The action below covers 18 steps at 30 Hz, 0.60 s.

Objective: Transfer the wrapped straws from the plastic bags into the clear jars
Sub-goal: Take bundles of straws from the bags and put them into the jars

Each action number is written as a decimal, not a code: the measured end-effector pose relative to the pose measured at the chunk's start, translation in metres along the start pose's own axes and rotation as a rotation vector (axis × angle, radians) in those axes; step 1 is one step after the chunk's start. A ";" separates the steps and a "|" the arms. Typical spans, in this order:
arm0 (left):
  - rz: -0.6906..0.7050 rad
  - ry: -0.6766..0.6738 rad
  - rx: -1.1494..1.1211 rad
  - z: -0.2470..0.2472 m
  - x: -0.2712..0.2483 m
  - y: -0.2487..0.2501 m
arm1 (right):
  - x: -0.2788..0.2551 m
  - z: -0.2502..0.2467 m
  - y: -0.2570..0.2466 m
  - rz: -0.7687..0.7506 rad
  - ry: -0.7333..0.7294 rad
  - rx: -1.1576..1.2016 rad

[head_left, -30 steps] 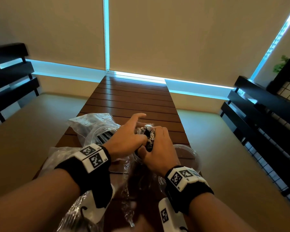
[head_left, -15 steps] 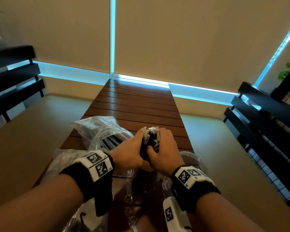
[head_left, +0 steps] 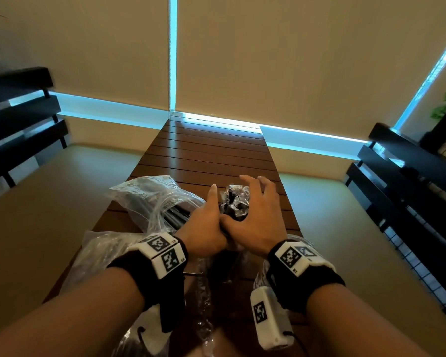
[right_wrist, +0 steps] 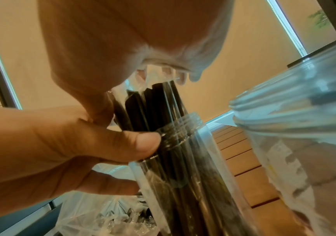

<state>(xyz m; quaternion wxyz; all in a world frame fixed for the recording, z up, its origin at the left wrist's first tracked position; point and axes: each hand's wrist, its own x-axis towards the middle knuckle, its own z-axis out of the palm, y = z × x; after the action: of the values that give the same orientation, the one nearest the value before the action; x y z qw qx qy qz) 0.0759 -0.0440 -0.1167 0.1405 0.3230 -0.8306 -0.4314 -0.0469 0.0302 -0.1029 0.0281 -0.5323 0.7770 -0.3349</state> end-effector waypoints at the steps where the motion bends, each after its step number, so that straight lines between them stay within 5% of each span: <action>1: -0.018 -0.047 0.007 -0.004 0.001 0.000 | 0.000 -0.002 -0.002 -0.013 0.011 -0.018; 5: -0.031 -0.150 0.317 -0.032 -0.004 -0.002 | -0.002 -0.004 -0.014 -0.058 0.034 0.035; 11: -0.002 0.375 0.502 -0.060 -0.010 -0.026 | -0.003 -0.001 -0.046 -0.337 0.348 -0.067; 14: -0.142 0.498 0.563 -0.066 -0.012 -0.043 | 0.000 0.010 -0.062 -0.458 0.163 -0.124; 18: -0.294 0.344 0.517 -0.076 -0.014 -0.064 | 0.001 0.029 -0.073 -0.471 -0.217 -0.361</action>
<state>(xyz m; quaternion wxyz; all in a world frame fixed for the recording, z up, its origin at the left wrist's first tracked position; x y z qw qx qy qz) 0.1515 -0.1091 -0.1229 0.1284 0.5321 -0.8211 -0.1616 0.0234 -0.0001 -0.0843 -0.0626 -0.7267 0.6716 -0.1301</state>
